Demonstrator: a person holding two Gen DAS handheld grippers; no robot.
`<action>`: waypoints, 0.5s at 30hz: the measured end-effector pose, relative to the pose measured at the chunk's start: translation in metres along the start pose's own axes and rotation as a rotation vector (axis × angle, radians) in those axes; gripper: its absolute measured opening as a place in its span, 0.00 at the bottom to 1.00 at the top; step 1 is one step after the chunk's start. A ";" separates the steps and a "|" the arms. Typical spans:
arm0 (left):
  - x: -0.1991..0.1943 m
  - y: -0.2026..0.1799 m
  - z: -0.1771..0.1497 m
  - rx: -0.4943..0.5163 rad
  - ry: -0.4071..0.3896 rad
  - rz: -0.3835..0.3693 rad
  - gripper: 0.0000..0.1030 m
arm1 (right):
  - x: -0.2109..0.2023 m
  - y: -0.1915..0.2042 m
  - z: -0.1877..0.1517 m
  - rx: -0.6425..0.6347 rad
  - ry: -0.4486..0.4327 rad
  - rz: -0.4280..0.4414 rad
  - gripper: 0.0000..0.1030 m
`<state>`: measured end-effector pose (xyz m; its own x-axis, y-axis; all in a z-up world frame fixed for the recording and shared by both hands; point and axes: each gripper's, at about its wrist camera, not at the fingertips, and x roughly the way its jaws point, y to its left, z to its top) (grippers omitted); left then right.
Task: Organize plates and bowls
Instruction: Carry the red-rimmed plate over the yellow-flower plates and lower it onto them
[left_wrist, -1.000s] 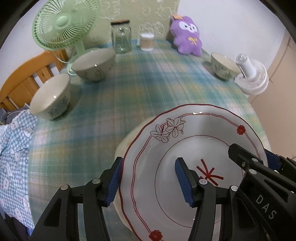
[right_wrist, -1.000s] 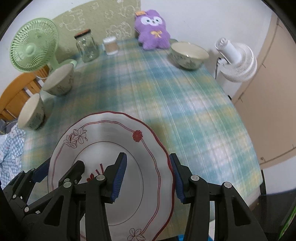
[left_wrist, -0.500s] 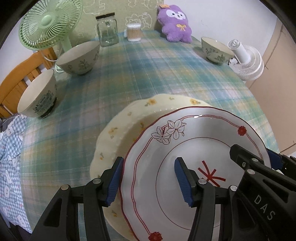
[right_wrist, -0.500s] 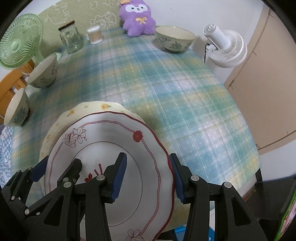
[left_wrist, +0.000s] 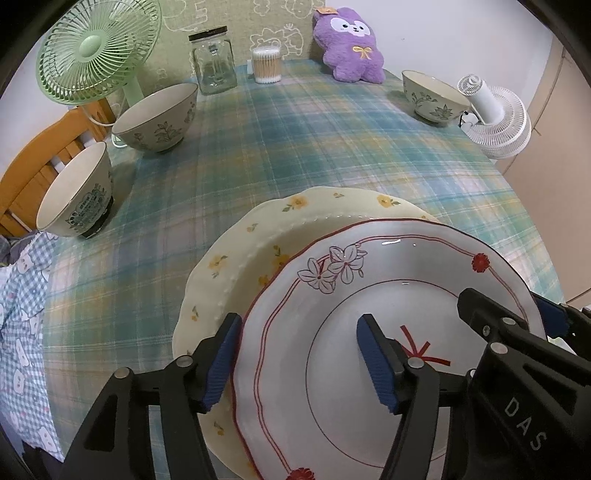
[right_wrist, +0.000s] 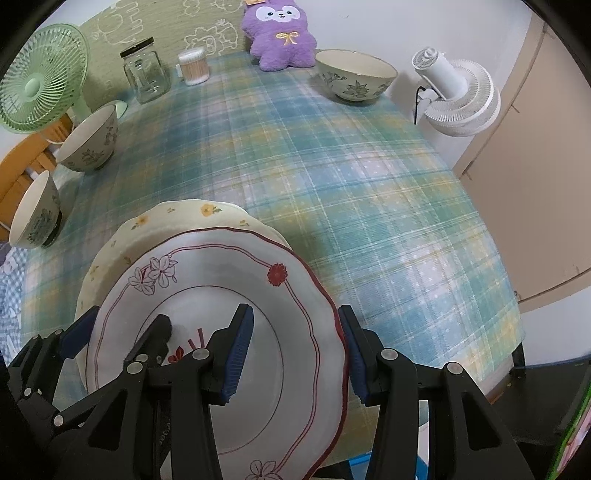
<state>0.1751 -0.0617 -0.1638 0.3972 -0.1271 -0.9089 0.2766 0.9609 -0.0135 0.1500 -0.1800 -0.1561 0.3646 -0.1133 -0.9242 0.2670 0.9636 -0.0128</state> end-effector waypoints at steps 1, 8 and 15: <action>0.001 -0.001 0.000 0.006 0.007 -0.005 0.75 | 0.000 0.001 -0.001 -0.008 0.005 0.006 0.49; -0.001 -0.008 -0.001 0.018 0.017 0.007 0.86 | -0.006 -0.004 -0.003 -0.011 0.006 0.007 0.49; -0.017 0.000 -0.003 0.004 -0.004 0.008 0.87 | -0.022 -0.014 -0.005 -0.019 0.001 0.022 0.36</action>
<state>0.1658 -0.0590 -0.1494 0.4031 -0.1200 -0.9072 0.2767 0.9609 -0.0042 0.1339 -0.1898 -0.1377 0.3694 -0.0922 -0.9247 0.2424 0.9702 0.0001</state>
